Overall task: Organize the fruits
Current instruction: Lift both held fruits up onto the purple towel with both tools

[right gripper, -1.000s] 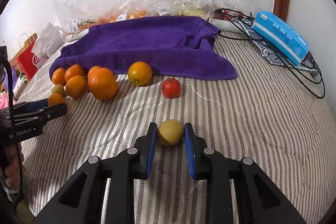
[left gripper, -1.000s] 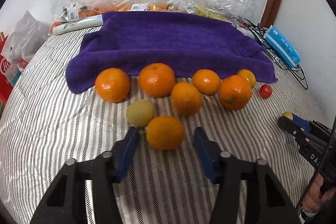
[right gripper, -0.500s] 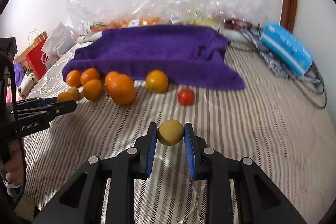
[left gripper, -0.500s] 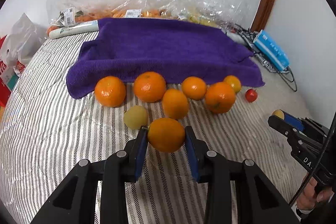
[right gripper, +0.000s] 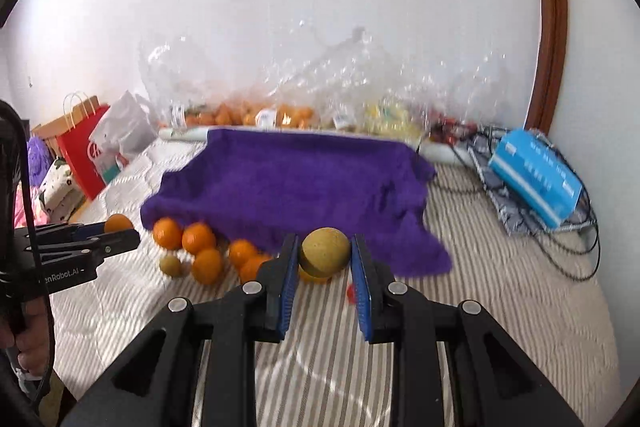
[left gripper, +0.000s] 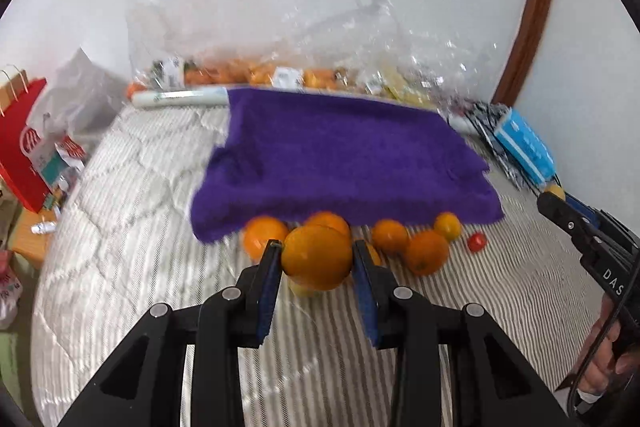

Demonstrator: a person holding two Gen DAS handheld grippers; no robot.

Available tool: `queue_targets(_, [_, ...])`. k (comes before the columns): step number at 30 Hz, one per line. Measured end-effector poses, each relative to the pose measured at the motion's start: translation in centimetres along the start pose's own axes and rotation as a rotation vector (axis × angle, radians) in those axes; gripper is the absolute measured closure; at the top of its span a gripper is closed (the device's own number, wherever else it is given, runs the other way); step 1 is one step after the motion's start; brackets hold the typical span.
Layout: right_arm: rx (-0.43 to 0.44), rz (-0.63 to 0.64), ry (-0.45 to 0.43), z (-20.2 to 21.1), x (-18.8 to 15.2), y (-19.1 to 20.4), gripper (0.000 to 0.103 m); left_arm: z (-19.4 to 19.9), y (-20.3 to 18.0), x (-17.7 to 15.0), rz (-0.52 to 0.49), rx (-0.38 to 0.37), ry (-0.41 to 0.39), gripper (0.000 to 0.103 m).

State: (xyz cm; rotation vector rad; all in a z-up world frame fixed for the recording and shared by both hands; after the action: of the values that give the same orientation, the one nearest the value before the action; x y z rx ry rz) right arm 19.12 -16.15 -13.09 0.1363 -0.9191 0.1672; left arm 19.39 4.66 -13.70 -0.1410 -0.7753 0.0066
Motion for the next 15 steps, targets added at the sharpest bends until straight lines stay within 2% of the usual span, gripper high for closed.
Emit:
queue_targets(6, [-0.008,0.006,-0.043,-0.5,2.8,0.2,0.077,-0.2,1.7,2.6,0.016,0.048,-0.024,0.07])
queue_targets(12, [0.015,-0.028,-0.044,-2.8,4.0,0.0,0.077,-2.3,2.4,4.0,0.034,0.059,-0.04,0.07])
queue_targets(15, [0.013,-0.05,-0.036,-4.1,4.4,-0.6,0.077,-4.1,2.3,4.6,0.045,0.041,-0.032,0.07])
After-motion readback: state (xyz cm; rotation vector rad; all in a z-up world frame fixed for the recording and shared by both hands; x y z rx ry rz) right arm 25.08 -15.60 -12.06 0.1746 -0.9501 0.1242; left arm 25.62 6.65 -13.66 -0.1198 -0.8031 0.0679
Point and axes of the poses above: each gripper's, at about its wrist camera, not at the fingertips, and z roughly against the way its jaws point, y to its left, x to its top, the point moved 4 cm from there along -z, roughly the way its jaws point
